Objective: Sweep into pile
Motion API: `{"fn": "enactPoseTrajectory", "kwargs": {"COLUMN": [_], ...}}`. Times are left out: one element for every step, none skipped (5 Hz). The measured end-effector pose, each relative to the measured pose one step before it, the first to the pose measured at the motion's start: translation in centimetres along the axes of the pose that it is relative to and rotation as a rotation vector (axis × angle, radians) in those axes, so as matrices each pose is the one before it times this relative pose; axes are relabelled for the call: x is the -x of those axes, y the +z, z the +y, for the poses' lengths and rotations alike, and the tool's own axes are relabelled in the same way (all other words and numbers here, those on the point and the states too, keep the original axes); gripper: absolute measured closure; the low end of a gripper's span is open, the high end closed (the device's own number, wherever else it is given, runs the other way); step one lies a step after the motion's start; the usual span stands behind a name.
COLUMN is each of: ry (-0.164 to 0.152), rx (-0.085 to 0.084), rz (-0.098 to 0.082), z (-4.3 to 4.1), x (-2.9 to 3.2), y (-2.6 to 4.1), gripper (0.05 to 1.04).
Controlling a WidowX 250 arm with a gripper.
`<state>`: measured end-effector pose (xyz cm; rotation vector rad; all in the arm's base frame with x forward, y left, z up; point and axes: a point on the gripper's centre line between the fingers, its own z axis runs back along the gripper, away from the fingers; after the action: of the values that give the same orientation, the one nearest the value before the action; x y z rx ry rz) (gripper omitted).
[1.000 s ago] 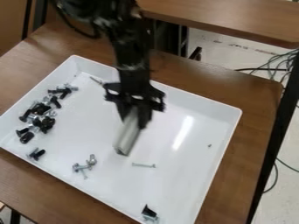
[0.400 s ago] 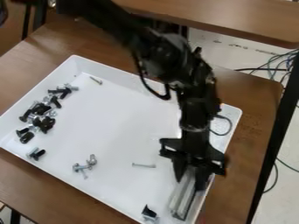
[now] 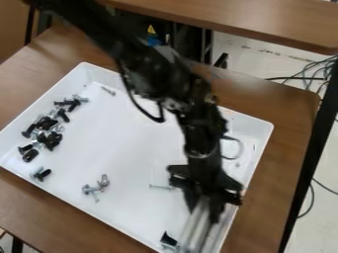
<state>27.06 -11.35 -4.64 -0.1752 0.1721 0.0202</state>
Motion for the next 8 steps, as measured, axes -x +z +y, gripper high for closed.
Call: {"fn": "enactPoseTrajectory", "kwargs": {"ry": [0.0442, 0.0456, -0.0021, -0.0114, -0.0084, -0.0398, -0.0129, -0.0043], "rx": [-0.0267, -0.0287, -0.0407, -0.0311, -0.0333, -0.0266, -0.0141, -0.0266], "rz": [0.0146, 0.0084, 0.0173, 0.014, 0.0234, 0.0274, 0.0244, 0.0274], "z": [4.867, 4.997, 4.712, 4.54, 2.655, 0.853, 0.486, -0.138], "x": [0.432, 0.269, 0.162, 0.417, 0.174, -0.251, -0.239, -0.405], "y": [0.562, 0.399, 0.16, 0.223, 0.118, 0.369, 0.431, 0.789], "gripper": [0.725, 0.725, 0.726, 0.726, 0.726, 0.725, 0.726, 0.726]}}
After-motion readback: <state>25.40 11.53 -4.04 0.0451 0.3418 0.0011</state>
